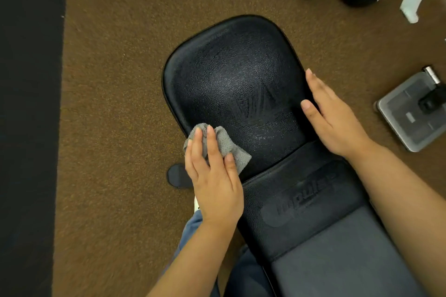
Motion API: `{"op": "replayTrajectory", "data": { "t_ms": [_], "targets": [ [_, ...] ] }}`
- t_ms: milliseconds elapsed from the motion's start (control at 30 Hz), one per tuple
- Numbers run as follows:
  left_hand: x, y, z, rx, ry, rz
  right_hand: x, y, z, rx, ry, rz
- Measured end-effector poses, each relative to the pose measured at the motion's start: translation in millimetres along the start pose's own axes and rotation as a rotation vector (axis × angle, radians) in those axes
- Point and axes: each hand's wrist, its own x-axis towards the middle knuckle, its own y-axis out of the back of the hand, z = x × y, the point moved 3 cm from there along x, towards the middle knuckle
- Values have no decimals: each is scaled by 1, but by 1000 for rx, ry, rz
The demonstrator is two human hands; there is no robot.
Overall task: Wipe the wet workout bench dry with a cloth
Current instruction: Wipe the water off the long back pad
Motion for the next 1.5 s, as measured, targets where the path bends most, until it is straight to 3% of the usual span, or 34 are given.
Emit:
{"op": "replayTrajectory", "data": {
  "t_ms": [733, 1133, 1333, 1500],
  "targets": [
    [133, 6, 6, 263, -148, -45, -4, 2, -4, 52, -32, 10],
    [196, 2, 29, 316, -408, -151, -24, -9, -20, 94, -71, 77],
    [199, 4, 29, 320, -504, -167, -32, -13, -35, 67, -46, 158],
    [170, 9, 14, 295, -462, -150, -34, -10, -48, 56, -29, 155]
  ]
}}
